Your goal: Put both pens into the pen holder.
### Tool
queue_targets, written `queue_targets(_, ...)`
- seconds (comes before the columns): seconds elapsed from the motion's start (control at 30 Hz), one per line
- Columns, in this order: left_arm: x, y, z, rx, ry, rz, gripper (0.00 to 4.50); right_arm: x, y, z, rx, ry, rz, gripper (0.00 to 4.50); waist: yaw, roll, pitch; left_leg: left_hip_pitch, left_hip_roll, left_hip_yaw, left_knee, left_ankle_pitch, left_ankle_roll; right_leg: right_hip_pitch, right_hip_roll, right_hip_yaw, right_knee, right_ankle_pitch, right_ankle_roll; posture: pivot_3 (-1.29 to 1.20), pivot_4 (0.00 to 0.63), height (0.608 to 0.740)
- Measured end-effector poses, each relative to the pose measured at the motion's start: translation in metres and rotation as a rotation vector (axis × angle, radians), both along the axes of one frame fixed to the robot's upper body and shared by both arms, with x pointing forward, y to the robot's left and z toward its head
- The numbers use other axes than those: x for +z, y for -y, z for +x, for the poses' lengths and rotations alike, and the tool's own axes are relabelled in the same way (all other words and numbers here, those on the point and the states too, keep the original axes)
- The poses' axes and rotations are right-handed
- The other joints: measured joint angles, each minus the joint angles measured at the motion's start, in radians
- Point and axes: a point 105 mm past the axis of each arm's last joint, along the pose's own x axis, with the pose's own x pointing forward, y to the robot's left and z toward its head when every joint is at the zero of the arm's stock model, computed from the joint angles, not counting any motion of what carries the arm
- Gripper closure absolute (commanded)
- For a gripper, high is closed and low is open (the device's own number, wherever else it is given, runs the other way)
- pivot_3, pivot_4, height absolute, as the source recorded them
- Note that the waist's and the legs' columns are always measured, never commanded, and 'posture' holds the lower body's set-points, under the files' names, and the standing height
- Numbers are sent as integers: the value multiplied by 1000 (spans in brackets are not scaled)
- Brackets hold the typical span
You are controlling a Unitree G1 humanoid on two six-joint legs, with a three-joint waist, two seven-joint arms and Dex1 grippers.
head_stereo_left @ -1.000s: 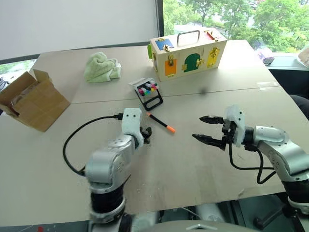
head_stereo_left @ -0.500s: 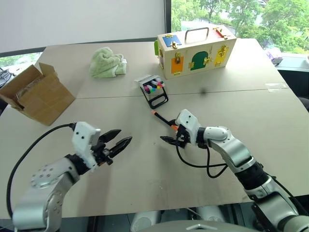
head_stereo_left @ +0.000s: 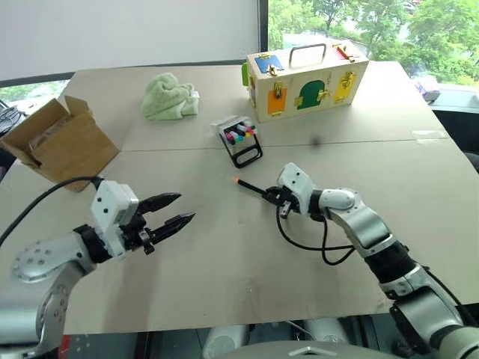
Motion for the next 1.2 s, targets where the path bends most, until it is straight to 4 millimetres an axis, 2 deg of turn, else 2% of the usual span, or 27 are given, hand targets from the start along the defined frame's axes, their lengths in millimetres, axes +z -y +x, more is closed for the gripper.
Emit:
queue_targets(0.1, -2, 8, 8, -73, -3, 62, 1783, 7, 16, -8, 56, 0, -37, 4474, -4, 2, 2, -1, 0, -1, 0, 0, 0, 0, 0, -1, 0, 0, 0, 0, 150, 740)
queue_targets(0.2, -1, 34, 20, -249, 42, 132, 1783, 20, 27, -12, 82, -6, -76, 4474, -8, 4, 4, -2, 1, -1, 0, 0, 0, 0, 1, -1, 0, 0, 0, 0, 150, 740)
queue_targets(0.37, 15, 63, 47, -437, 232, 314, 1783, 48, 21, -14, 106, 29, -110, 4474, -18, 4, 5, -3, 1, -1, 0, 0, 0, -1, 2, 0, 0, 0, 0, 0, 150, 740)
queue_targets(0.5, 9, 77, 61, -512, 289, 423, 1783, 51, 12, -16, 72, 4, -99, 4474, -22, 4, 5, -6, 1, -1, 1, 0, 0, -3, 2, 0, -2, 0, 0, 0, 150, 740)
queue_targets(0.67, -6, 86, 67, -560, 294, 498, 1783, 59, 6, -19, 41, 12, -101, 4474, -29, 4, 5, -7, 1, -3, 2, 0, 0, -3, 2, -2, -3, 0, 0, 0, 150, 740)
queue_targets(0.9, 8, 100, 78, -561, 347, 492, 1783, 68, -4, -28, 65, 26, -100, 4474, -32, 4, 5, -7, 0, -3, 4, 0, 0, -3, 2, -2, 1, 0, 0, 0, 150, 740)
queue_targets(1.2, 8, 106, 82, -563, 326, 489, 1783, 78, -14, -31, 96, 78, -136, 4474, -35, 4, 5, -7, 0, -3, 7, 0, 0, -3, 2, -2, 4, 0, 0, 0, 150, 740)
